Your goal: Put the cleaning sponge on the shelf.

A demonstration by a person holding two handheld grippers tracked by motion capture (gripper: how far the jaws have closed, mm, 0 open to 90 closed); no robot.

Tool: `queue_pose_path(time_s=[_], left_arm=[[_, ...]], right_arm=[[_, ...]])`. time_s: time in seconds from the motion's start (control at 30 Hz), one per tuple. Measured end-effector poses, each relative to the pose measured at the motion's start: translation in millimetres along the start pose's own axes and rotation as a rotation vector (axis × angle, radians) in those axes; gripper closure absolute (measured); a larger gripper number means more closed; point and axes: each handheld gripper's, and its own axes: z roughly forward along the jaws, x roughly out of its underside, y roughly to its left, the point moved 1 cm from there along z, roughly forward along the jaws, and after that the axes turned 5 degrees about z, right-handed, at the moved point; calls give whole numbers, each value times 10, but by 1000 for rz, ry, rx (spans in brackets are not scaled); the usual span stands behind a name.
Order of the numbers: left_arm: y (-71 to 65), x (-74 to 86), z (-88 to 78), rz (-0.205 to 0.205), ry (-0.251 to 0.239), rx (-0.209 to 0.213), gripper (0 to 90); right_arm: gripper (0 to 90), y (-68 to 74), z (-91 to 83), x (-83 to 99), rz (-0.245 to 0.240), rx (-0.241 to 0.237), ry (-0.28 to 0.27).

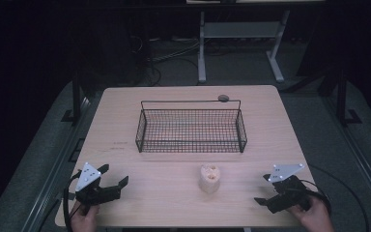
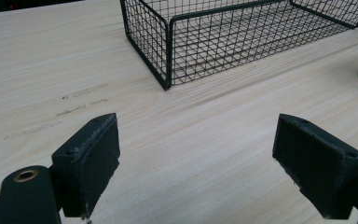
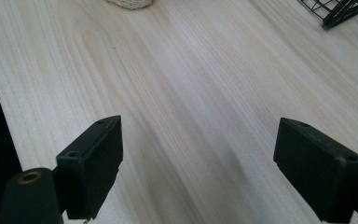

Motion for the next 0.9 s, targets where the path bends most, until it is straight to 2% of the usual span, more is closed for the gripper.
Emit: queue_pose_path(time_s=[0.2, 0.37, 0.43, 0.53, 0.73, 0.77, 0.9], left_arm=[[-2, 2, 8, -1, 0, -2, 139], [-6, 8, -2, -3, 1, -2, 139], [-8, 9, -20, 7, 1, -1, 139], [-9, 12, -29, -1, -6, -6, 139], [11, 16, -37, -1, -2, -10, 139], [8, 16, -32, 0, -2, -11, 139], [11, 16, -26, -4, -2, -11, 139]], right_arm=[[150, -17, 33, -31, 1, -11, 3], [150, 12, 51, -99, -16, -27, 12], [150, 34, 70, -173, -47, -39, 33], [150, 51, 63, -242, -68, -49, 44], [150, 46, 50, -324, -84, -65, 52], [150, 36, 52, -350, -78, -94, 54], [150, 27, 57, -384, -88, -101, 66]])
